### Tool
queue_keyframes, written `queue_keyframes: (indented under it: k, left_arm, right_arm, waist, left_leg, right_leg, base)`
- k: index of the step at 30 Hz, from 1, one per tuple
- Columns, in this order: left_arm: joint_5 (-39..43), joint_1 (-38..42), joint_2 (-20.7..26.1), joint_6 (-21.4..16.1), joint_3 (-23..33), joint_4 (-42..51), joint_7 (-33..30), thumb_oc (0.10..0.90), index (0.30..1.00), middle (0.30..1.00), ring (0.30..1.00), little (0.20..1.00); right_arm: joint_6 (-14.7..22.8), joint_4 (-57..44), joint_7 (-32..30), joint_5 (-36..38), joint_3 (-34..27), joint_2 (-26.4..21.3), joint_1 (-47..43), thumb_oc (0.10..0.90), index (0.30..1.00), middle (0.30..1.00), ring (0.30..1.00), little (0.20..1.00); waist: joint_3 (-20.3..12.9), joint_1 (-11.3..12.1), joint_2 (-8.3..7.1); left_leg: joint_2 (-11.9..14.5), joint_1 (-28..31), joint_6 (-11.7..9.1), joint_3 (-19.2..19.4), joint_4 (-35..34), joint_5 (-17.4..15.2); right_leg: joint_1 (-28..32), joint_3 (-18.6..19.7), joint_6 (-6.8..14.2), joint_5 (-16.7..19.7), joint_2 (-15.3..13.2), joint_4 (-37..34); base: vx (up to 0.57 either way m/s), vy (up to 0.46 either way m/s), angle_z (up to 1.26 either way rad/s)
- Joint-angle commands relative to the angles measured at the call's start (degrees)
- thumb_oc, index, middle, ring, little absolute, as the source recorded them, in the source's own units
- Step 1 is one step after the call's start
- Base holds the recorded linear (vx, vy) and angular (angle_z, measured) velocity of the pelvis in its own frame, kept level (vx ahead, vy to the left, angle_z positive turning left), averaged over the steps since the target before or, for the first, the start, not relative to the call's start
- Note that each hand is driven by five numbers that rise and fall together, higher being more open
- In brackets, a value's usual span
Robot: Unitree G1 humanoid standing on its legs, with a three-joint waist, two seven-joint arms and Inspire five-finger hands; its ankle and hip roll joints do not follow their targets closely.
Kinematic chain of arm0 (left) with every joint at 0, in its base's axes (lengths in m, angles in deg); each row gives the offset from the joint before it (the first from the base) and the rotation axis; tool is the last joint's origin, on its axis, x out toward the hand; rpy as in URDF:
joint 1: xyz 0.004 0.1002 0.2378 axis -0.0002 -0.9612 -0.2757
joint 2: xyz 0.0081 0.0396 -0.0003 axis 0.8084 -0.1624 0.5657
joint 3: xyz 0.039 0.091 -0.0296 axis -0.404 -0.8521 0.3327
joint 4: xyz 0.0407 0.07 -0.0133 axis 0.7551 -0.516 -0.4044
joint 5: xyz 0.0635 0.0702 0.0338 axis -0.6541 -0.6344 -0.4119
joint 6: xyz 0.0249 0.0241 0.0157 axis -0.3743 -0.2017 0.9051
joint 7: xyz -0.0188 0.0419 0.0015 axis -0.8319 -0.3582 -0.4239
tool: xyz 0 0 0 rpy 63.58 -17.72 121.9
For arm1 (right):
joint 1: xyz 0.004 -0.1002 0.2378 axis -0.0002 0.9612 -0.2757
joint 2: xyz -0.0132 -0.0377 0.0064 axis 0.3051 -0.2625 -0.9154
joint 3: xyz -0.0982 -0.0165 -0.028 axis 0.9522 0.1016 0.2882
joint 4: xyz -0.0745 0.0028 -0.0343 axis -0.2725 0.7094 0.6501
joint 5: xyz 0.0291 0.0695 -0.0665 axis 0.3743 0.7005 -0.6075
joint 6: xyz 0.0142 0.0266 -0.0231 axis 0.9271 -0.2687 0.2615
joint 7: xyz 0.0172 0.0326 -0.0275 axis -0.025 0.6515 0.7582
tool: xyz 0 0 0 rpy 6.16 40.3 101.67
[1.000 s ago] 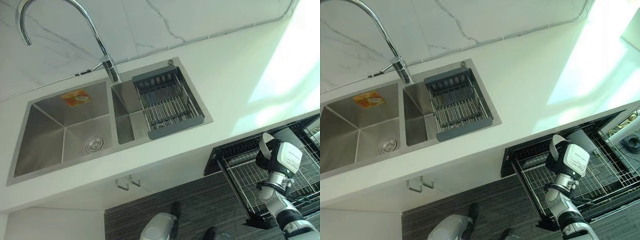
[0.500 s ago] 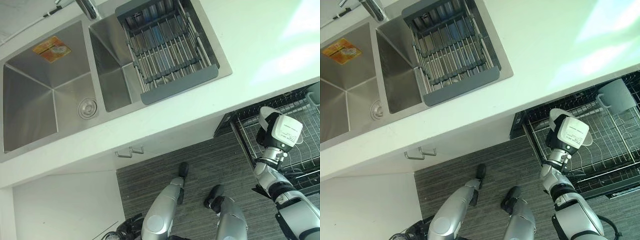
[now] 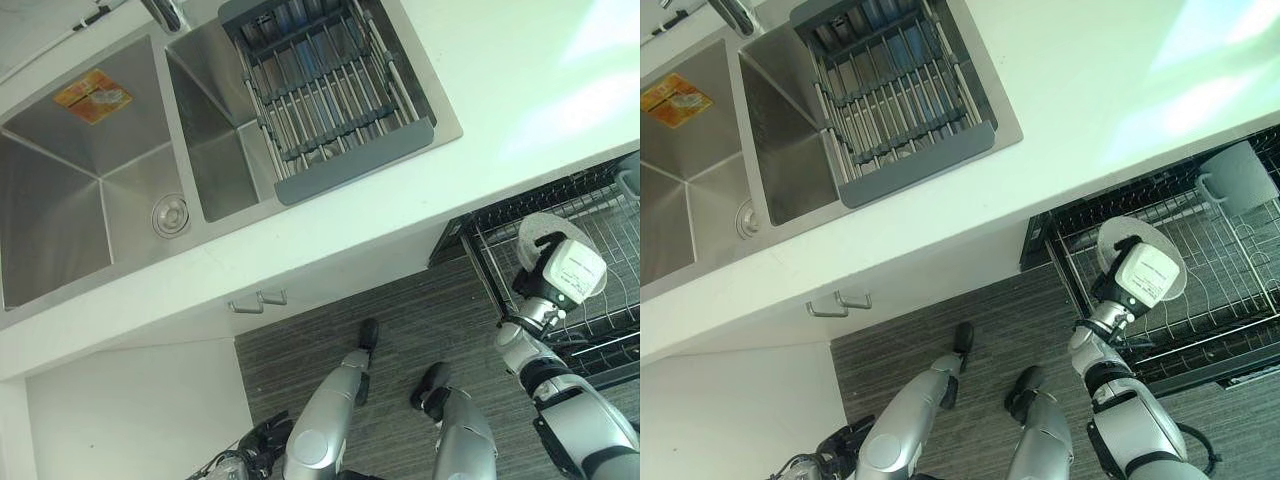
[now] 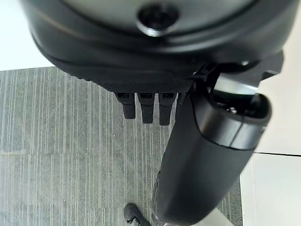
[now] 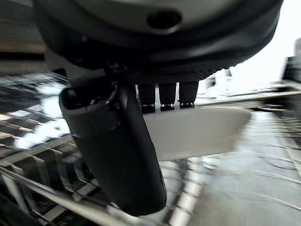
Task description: Place the dishes in the dishwasher.
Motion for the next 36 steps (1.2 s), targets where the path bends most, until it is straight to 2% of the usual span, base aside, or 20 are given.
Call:
queue_keyframes:
  k: [1,2,3,4,8,11,13,15,17,24,26,29,33,36]
  left_arm:
    - [1.3,-1.8,2.3,-0.1,-1.7,-2.4,-1.2,0.800,0.900,0.900,0.900,0.900]
    - [1.4,-1.7,2.1,0.0,-1.7,-2.4,-1.4,0.800,0.900,0.900,0.900,0.900]
    - [1.5,-1.7,2.0,0.0,-1.8,-2.4,-1.7,0.800,0.900,0.900,0.900,0.900]
    - [1.7,-1.7,2.0,0.0,-1.7,-2.3,-1.7,0.800,0.900,0.900,0.900,0.900]
    - [0.7,-1.3,2.9,1.8,-0.6,-1.2,-2.2,0.800,0.900,0.900,0.900,0.900]
    - [0.2,-1.4,3.4,2.2,0.6,-0.7,-2.3,0.800,0.900,0.900,0.900,0.900]
    - [0.3,-1.8,3.6,2.0,1.3,-0.5,-2.1,0.800,0.900,0.900,0.900,0.900]
    - [0.2,-2.5,3.6,1.9,2.2,-0.3,-1.9,0.800,0.900,0.900,0.900,0.900]
    - [0.7,-3.3,3.5,1.8,3.0,-0.2,-1.8,0.800,0.900,0.900,0.900,0.900]
    - [1.7,-5.6,2.4,0.0,4.9,-1.1,-0.6,0.800,0.900,0.900,0.900,0.900]
    - [1.5,-6.2,2.1,-0.2,5.3,-0.9,-0.7,0.800,0.900,0.900,0.900,0.900]
    - [1.5,-7.0,1.9,-0.1,6.2,-0.5,-0.8,0.800,0.900,0.900,0.900,0.900]
    - [0.7,-8.9,1.5,-0.2,8.4,-0.1,-1.1,0.800,0.900,0.900,0.900,0.900]
    - [-0.2,-10.5,1.3,-0.1,9.9,0.0,-1.6,0.800,0.900,0.900,0.900,0.900]
  right_arm:
    - [4.1,0.3,-0.9,7.6,-2.1,-3.7,-3.1,0.800,0.900,0.900,0.900,0.900]
    - [5.7,0.5,0.5,9.6,-2.5,-3.1,-2.7,0.800,0.900,0.900,0.900,0.900]
    - [8.4,0.5,4.4,15.2,-3.3,-2.5,-2.1,0.800,0.900,0.900,0.900,0.900]
    - [9.4,0.9,13.0,24.0,-4.8,-2.0,-1.6,0.800,0.900,0.900,0.900,0.900]
    - [9.2,2.6,34.6,37.5,-8.7,-1.5,-1.5,0.800,0.900,0.900,0.900,0.900]
    - [10.5,1.8,43.2,43.8,-10.0,-2.2,-1.2,0.800,0.900,0.900,0.900,0.900]
    - [12.1,-0.3,46.5,48.6,-10.5,-2.6,-0.5,0.800,0.900,0.900,0.900,0.900]
    - [12.5,-3.8,48.7,51.6,-11.5,-2.7,0.5,0.800,0.900,0.900,0.900,0.900]
    - [12.9,-8.3,47.8,51.7,-12.1,-2.7,2.0,0.800,0.900,0.900,0.900,0.900]
    - [14.7,-21.9,43.7,45.0,-13.6,-3.4,4.9,0.800,0.900,0.900,0.900,0.900]
    - [13.9,-25.3,42.9,43.7,-13.6,-3.2,5.8,0.800,0.900,0.900,0.900,0.900]
    - [12.5,-31.4,41.3,40.9,-13.6,-3.2,7.5,0.800,0.900,0.900,0.900,0.900]
    - [9.6,-40.5,38.8,36.4,-14.9,-3.9,12.9,0.800,0.900,0.900,0.900,0.900]
    - [9.5,-43.9,39.2,35.7,-16.2,-4.1,16.7,0.800,0.900,0.900,0.900,0.900]
  waist:
    - [-0.2,-0.1,-0.04]
    - [-0.2,-0.2,-0.07]
    - [-0.3,-0.3,-0.21]
    - [-0.4,-0.3,-0.36]
    - [-0.8,-0.1,-1.05]
    - [-0.9,-0.3,-1.67]
    - [-0.9,-0.8,-2.06]
    - [-0.9,-1.5,-2.38]
    - [-0.8,-2.3,-2.55]
    - [-0.7,-5.0,-3.32]
    - [-0.9,-5.4,-3.70]
    - [-1.5,-6.0,-4.59]
    - [-3.6,-6.9,-6.56]
    - [-5.4,-7.2,-7.78]
  left_leg:
    - [1.5,1.2,-0.9,-2.2,10.3,-16.1]
    - [1.6,1.4,-0.9,-2.1,10.3,-16.2]
    - [1.7,1.6,-1.0,-2.1,10.3,-16.3]
    - [1.7,1.8,-1.0,-2.0,10.3,-16.5]
    - [2.2,2.5,-1.1,-1.7,10.3,-16.5]
    - [2.7,2.9,-1.2,-1.4,10.3,-16.4]
    - [2.9,3.3,-1.2,-1.1,10.3,-16.4]
    - [3.0,3.6,-1.1,-0.7,10.3,-16.5]
    - [3.2,3.9,-1.0,-0.4,10.3,-16.5]
    - [3.2,5.1,-1.0,0.9,10.3,-17.1]
    - [3.3,5.4,-1.0,1.1,10.3,-17.4]
    - [3.5,6.5,-1.0,1.6,10.3,-18.0]
    - [3.9,8.4,-0.8,1.9,10.3,-18.9]
    - [4.1,10.0,-0.7,1.9,10.3,-19.7]
  right_leg:
    - [5.9,5.6,6.7,3.9,-0.2,-12.2]
    - [6.0,5.6,6.7,3.9,-0.2,-12.2]
    - [6.2,5.6,6.7,3.9,-0.1,-12.2]
    - [6.3,5.7,6.6,3.8,-0.1,-12.2]
    - [6.9,5.3,6.5,3.8,-0.1,-12.2]
    - [7.2,5.1,6.4,3.8,0.2,-12.2]
    - [7.5,5.3,6.4,3.8,0.4,-12.2]
    - [7.4,5.6,6.3,3.9,0.5,-12.2]
    - [7.3,6.1,6.2,4.0,0.6,-12.2]
    - [7.6,8.0,5.9,3.4,1.3,-12.2]
    - [7.8,8.3,5.9,3.2,1.4,-12.2]
    - [8.5,8.8,5.9,2.8,1.6,-12.2]
    - [10.5,9.4,5.8,2.1,2.2,-12.2]
    - [12.4,9.8,5.8,1.4,2.8,-12.2]
  base:
    - [0.00,0.000,0.00]
    - [0.00,0.000,0.00]
    - [0.00,0.000,0.00]
    - [0.00,0.000,0.00]
    - [0.02,-0.043,-0.01]
    - [0.02,-0.044,-0.02]
    - [0.00,0.000,0.00]
    - [0.01,0.014,-0.05]
    - [0.01,0.017,-0.05]
    - [0.00,0.033,-0.12]
    - [0.01,0.010,-0.12]
    - [0.04,-0.011,-0.14]
    - [0.10,-0.032,-0.13]
    - [0.13,-0.039,-0.15]
